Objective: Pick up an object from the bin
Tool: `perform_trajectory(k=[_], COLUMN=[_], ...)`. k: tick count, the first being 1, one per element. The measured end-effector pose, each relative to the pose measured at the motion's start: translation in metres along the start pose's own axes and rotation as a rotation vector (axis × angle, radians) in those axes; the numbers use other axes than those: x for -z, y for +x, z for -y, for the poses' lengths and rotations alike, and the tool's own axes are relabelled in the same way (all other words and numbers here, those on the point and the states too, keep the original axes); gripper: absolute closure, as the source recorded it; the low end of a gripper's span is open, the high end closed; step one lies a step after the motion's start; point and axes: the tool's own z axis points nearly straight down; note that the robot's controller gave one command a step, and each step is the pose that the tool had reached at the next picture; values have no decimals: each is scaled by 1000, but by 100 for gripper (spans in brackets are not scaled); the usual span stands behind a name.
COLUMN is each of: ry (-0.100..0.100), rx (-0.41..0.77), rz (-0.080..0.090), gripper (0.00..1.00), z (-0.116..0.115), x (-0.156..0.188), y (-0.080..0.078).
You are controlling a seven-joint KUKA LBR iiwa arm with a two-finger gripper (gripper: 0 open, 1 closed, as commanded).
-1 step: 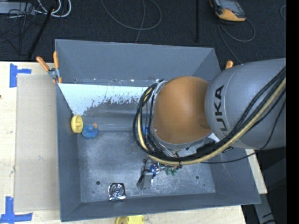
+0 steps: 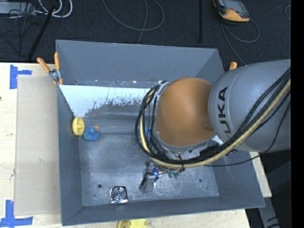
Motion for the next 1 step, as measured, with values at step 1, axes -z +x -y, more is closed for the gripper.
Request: perform_trajectory(k=[1], ry=[-3], rx=[-19], rz=[7], gripper=[0], z=[32], x=[-49], y=[-15])
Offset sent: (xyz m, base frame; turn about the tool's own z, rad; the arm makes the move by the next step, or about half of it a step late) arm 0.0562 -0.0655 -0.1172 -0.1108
